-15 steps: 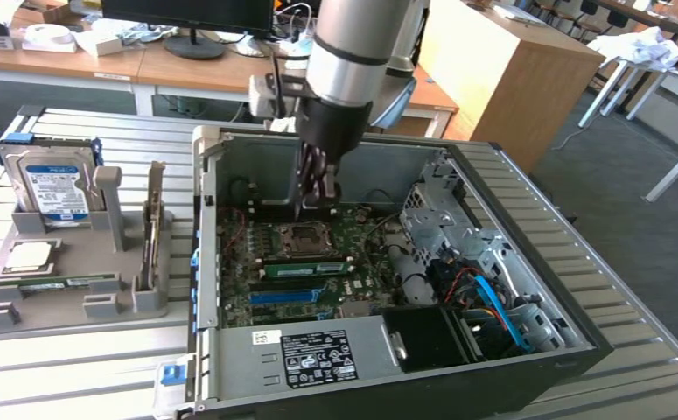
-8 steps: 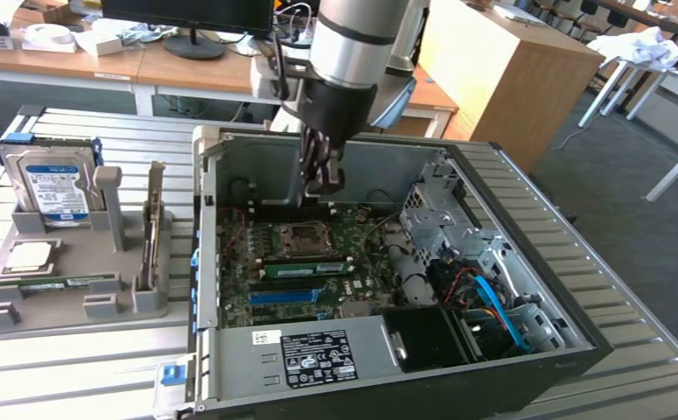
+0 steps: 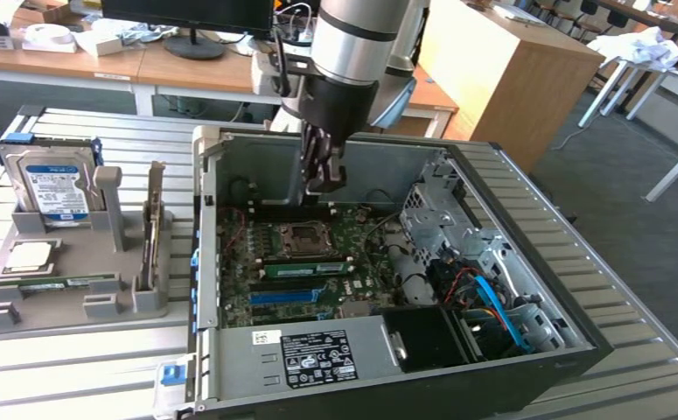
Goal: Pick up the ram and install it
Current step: 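Press down the ram until it locks into place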
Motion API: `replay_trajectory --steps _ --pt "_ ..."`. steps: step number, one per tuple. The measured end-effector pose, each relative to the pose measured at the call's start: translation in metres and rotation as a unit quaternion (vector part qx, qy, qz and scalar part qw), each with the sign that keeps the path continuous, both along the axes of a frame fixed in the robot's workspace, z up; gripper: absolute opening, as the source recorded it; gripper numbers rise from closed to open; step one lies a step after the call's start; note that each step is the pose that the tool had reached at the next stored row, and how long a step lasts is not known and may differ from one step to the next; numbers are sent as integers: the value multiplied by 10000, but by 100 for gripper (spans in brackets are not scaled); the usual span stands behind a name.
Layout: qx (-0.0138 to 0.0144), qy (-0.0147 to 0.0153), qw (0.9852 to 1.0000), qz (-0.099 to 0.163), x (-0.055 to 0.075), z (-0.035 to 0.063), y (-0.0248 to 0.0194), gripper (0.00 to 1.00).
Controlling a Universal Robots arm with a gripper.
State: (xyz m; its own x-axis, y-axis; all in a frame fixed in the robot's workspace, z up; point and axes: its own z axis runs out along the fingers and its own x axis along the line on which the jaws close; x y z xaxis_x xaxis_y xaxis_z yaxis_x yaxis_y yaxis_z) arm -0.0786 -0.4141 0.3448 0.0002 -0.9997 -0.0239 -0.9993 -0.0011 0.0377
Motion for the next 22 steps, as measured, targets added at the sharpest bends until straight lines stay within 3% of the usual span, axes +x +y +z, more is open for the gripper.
replay_trajectory --steps 22 --pt "1 13 10000 -1 390 -1 0 10"
